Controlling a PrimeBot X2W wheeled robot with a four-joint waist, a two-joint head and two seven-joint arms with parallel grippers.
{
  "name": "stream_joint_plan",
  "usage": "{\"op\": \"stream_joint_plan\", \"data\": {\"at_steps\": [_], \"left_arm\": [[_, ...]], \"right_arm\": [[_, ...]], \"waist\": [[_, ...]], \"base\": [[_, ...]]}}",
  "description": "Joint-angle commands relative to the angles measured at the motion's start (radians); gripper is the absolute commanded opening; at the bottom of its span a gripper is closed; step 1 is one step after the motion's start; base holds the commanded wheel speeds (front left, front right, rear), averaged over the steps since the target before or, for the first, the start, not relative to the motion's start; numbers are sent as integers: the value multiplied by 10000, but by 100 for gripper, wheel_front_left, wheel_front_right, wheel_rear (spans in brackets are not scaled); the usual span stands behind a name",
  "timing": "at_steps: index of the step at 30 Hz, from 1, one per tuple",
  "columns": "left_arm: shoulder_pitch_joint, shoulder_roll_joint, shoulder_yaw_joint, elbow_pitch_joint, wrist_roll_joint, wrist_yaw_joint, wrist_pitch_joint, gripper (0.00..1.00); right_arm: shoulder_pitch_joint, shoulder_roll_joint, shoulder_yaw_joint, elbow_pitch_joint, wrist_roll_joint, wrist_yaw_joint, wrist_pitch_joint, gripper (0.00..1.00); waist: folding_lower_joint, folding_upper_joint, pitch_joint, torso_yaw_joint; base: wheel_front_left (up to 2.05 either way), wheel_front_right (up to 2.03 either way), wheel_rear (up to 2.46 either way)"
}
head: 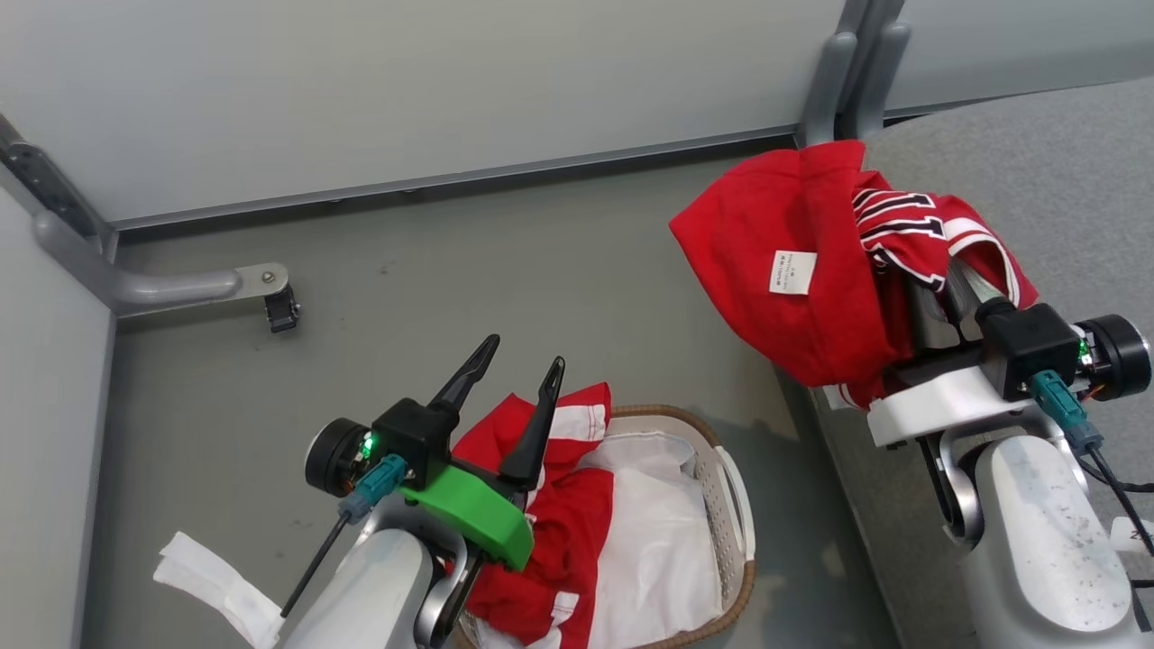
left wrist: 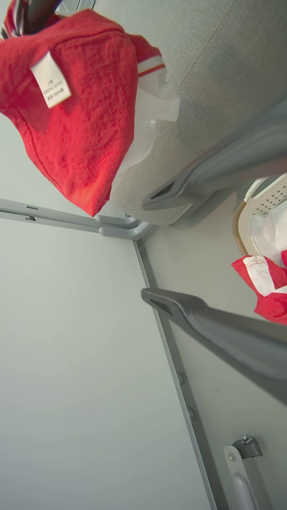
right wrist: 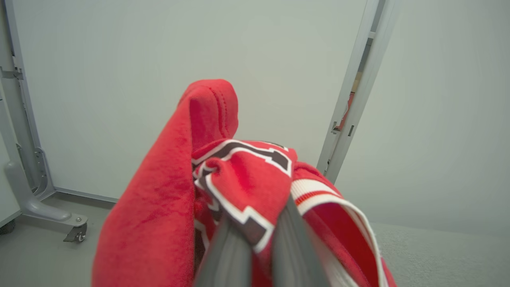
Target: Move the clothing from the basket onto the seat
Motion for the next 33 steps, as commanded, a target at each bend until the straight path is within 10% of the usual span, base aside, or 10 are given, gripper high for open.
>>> {"op": "stream_joint_plan", "data": {"at_steps": [1,18,33], "left_arm": [[97,58,51,-112,52,-50,-11,100],[-750,705,-771,-386,472,-48,-10,100],[-1220,629,-1682,-805,335,-49,-11,100]], "right_arm": [[-65,-38,-123,-120,63,-14,-49,0],[99,-25,-1454,-192,956,-14,-49,0],[-471,-35,-1818,149,852,-14,-51,0]], "waist": [[0,37,317,-511],[0,37,1698,-4015],[0,37,2181,-3620]], "base": [[0,0,0],[0,0,0],[0,0,0]]}}
